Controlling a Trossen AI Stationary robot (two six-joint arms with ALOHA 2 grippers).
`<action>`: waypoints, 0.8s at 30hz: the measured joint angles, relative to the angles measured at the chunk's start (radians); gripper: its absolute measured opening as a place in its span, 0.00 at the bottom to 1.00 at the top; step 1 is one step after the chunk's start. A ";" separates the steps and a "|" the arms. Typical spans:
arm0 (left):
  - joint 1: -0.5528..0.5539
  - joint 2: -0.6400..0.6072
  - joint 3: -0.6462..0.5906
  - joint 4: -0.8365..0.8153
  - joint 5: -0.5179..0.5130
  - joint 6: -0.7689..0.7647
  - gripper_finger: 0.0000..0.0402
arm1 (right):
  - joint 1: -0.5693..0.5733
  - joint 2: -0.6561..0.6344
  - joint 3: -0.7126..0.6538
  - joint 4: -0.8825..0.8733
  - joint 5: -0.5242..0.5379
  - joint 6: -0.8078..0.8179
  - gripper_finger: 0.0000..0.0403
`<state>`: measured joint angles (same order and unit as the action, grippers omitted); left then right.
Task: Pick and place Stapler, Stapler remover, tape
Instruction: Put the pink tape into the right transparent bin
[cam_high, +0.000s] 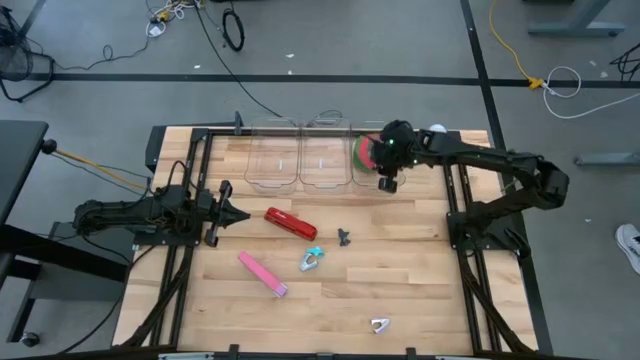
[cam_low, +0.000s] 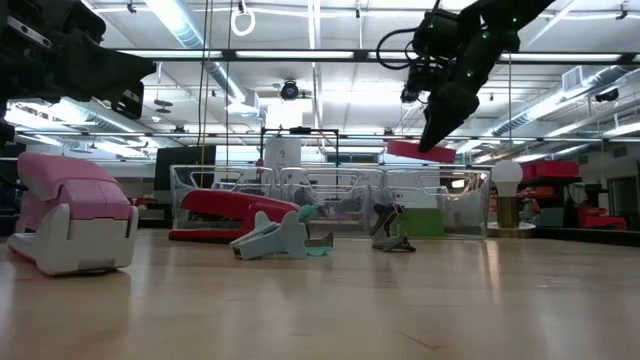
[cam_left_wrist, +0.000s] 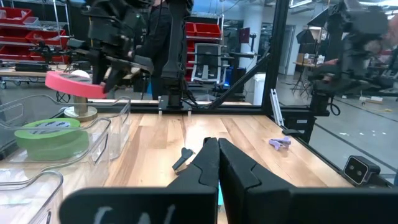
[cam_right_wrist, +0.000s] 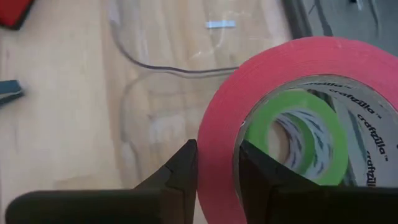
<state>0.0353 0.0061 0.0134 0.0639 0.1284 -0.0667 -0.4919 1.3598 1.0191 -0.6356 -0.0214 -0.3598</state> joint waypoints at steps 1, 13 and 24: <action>0.000 0.000 0.000 0.000 0.000 0.000 0.01 | -0.020 0.000 0.000 0.001 -0.008 -0.006 0.23; 0.000 0.000 0.000 0.000 0.000 0.000 0.01 | -0.134 0.000 0.000 0.013 -0.076 -0.063 0.23; 0.000 0.000 0.000 0.000 0.000 0.000 0.01 | -0.134 0.000 0.000 0.058 -0.073 -0.094 0.23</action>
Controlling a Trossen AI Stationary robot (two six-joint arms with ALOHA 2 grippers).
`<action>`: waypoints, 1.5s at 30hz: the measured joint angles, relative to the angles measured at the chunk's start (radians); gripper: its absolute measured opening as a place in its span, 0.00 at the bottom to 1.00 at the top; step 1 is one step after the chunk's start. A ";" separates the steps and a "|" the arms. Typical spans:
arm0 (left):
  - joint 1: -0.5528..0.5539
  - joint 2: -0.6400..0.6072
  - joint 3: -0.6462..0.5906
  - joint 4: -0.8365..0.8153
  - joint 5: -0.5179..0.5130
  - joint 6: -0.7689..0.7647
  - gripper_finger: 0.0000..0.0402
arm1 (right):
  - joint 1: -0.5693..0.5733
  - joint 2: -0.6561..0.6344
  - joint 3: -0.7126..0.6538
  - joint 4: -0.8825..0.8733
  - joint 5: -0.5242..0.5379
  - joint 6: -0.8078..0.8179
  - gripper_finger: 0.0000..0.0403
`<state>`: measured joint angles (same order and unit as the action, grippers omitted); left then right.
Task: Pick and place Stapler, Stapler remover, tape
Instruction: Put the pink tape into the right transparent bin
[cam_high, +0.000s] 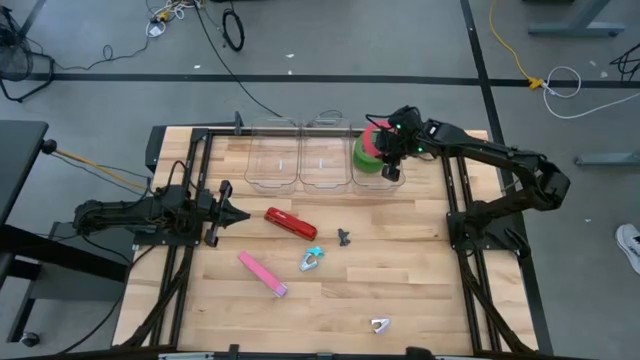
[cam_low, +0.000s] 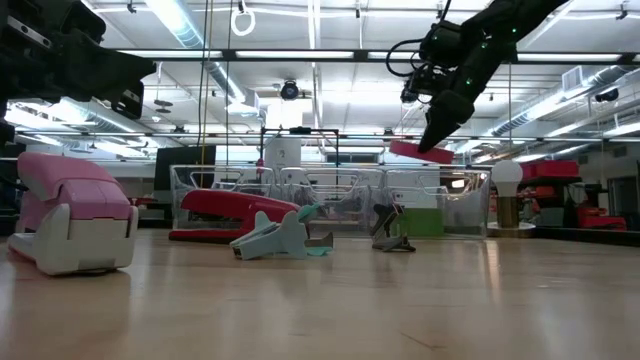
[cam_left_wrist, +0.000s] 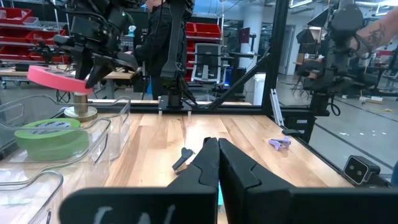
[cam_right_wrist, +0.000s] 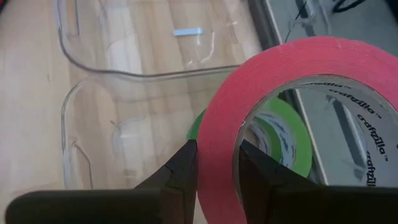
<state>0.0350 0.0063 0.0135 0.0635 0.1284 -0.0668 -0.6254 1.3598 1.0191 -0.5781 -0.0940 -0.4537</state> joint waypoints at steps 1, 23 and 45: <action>0.000 0.000 0.000 0.000 0.000 0.000 0.01 | 0.000 0.000 0.000 0.008 0.000 0.000 0.23; 0.000 0.000 0.000 0.000 0.000 0.000 0.01 | -0.088 0.062 0.239 -0.060 -0.003 0.130 0.23; 0.000 0.000 0.000 0.000 0.000 0.000 0.01 | -0.105 0.276 0.209 -0.130 -0.126 0.176 0.23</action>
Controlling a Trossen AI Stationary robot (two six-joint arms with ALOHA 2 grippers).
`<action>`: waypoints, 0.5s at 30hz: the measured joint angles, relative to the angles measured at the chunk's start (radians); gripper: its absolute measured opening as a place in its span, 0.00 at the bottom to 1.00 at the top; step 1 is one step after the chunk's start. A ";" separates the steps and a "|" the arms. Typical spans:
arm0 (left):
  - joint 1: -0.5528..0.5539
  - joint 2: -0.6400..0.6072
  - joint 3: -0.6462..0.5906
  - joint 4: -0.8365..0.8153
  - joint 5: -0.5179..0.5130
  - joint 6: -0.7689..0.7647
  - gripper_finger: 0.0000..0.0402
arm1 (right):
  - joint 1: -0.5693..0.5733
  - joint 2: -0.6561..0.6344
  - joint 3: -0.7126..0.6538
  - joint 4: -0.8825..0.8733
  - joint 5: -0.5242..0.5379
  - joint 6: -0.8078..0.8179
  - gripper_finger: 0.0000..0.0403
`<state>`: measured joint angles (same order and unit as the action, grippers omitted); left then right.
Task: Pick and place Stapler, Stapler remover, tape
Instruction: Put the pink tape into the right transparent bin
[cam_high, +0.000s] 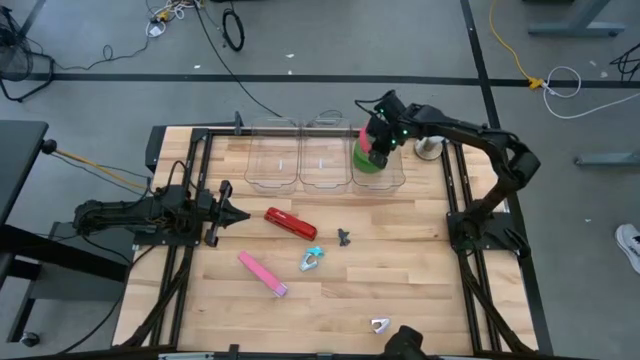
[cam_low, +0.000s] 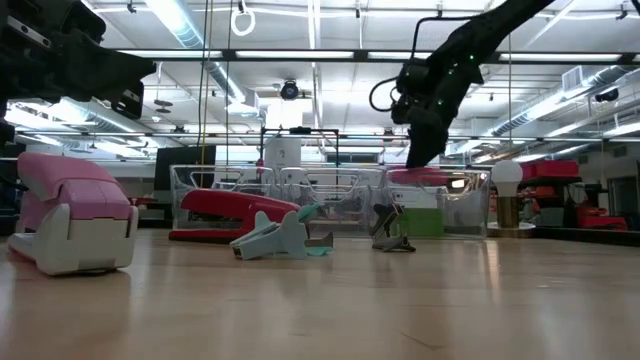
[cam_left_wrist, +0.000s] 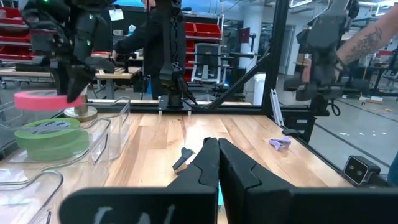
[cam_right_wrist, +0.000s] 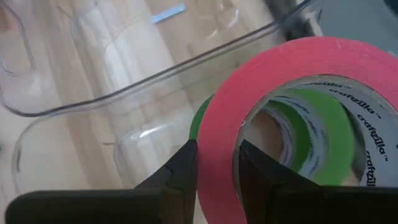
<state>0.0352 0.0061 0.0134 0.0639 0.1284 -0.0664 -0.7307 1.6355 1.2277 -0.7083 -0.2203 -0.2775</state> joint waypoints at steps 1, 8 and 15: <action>0.000 0.000 0.000 0.000 0.000 0.000 0.01 | 0.000 0.003 -0.010 0.011 0.001 0.000 0.23; 0.000 0.000 0.000 0.000 0.000 0.000 0.01 | 0.000 0.043 -0.034 0.056 0.012 -0.001 0.23; 0.000 0.000 0.000 0.000 0.000 0.000 0.01 | 0.000 0.077 -0.034 0.074 0.019 0.008 0.23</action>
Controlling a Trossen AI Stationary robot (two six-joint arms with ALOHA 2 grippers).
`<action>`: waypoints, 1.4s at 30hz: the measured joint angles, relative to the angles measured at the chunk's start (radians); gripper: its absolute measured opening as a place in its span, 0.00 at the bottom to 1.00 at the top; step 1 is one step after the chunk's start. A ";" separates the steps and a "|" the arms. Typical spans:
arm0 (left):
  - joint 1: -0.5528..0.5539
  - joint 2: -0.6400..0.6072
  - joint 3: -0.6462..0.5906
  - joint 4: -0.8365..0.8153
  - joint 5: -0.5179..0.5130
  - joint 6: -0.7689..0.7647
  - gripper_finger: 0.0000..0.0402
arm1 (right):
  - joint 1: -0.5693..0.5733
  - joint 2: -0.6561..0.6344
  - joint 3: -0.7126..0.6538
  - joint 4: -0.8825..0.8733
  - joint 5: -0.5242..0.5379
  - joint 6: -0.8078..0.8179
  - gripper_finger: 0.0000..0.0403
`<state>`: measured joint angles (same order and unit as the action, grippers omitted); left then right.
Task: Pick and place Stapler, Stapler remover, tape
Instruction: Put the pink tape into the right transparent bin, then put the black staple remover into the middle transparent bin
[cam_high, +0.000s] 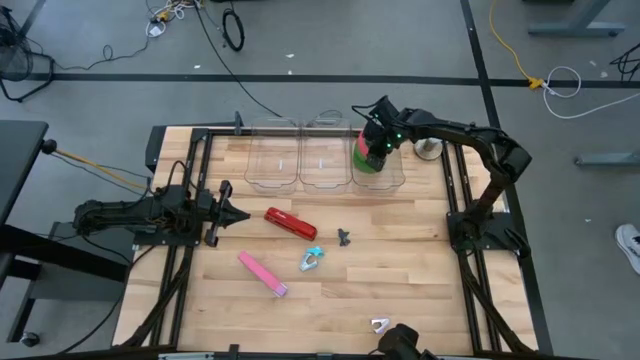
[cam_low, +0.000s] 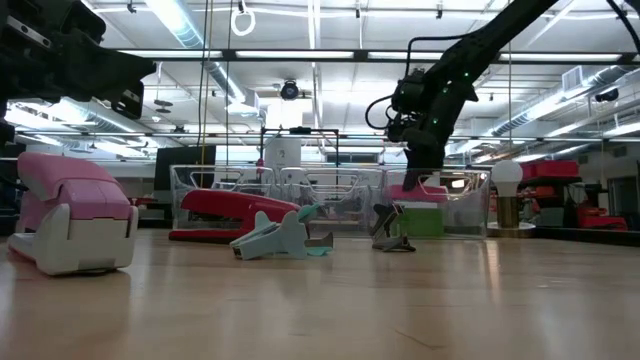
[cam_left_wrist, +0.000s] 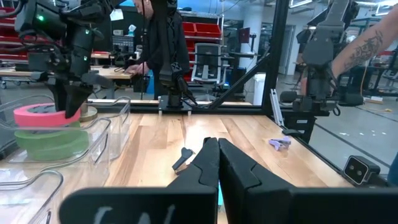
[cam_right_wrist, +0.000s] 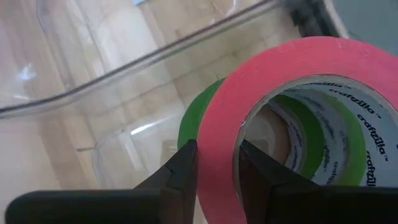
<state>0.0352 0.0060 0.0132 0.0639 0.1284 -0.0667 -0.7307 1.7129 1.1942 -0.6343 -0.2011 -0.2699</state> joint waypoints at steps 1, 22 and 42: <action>0.000 0.000 0.000 0.000 0.000 0.000 0.01 | 0.000 0.001 0.000 -0.004 0.001 0.000 0.23; 0.000 0.000 0.000 0.000 0.000 0.000 0.01 | 0.000 -0.001 0.000 0.013 0.001 0.000 0.41; 0.000 0.000 0.000 0.000 0.000 0.000 0.01 | 0.020 -0.137 0.000 0.014 0.001 0.030 0.47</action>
<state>0.0353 0.0061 0.0132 0.0637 0.1284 -0.0669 -0.7103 1.5755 1.1942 -0.6205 -0.1997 -0.2398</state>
